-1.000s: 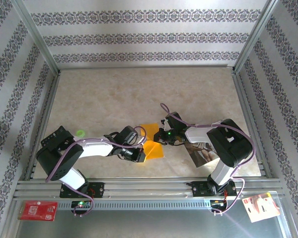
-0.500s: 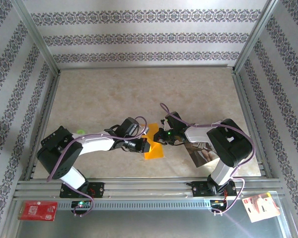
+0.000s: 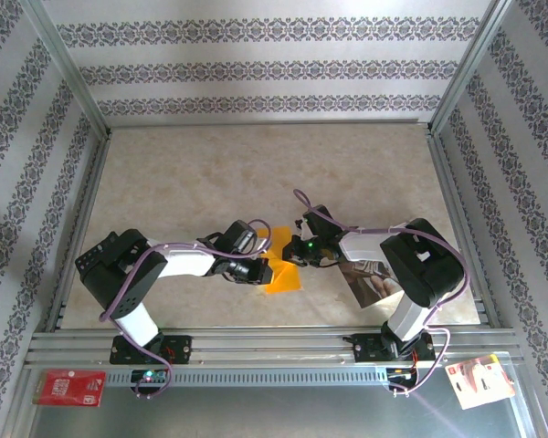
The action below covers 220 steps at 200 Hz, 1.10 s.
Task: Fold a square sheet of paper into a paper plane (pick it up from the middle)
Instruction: Fold the triangle a second time at the center of the table.
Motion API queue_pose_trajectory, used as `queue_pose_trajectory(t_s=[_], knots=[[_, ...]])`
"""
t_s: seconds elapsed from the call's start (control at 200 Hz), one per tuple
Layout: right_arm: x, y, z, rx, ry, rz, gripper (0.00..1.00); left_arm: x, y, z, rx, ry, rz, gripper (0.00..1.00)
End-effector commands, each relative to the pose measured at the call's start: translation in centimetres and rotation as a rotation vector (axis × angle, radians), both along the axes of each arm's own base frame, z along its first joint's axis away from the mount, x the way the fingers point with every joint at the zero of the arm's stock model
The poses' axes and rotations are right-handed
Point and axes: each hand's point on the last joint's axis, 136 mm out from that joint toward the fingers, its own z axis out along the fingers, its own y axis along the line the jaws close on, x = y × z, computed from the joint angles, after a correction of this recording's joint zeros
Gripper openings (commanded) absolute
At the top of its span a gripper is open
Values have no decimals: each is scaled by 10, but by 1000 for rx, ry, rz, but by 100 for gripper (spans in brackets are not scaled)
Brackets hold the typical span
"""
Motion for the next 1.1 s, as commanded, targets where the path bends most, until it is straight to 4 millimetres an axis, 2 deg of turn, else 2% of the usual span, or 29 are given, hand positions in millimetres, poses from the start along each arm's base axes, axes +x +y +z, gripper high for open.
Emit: queue_pose_trajectory(t_s=[0.0, 0.125, 0.29, 0.375, 0.47, 0.724, 1.094], knots=[[-25, -37, -42, -204, 114, -22, 2, -9, 15, -23, 66, 27, -3, 0], [-18, -29, -30, -168, 92, -17, 3, -12, 18, -29, 78, 37, -4, 0], [-9, -15, 4, -80, 34, -6, 8, -14, 22, -32, 94, 40, -5, 0], [-11, -9, 18, -40, 14, 0, 9, -15, 23, -33, 99, 40, -9, 0], [-19, -3, 26, -12, 11, 9, 9, -15, 24, -34, 106, 39, -10, 0], [-45, 1, 16, -2, 54, 0, 4, -16, 25, -35, 111, 39, -12, 0], [-55, 16, 9, 27, 64, 8, 1, -15, 24, -34, 112, 37, -19, 0]])
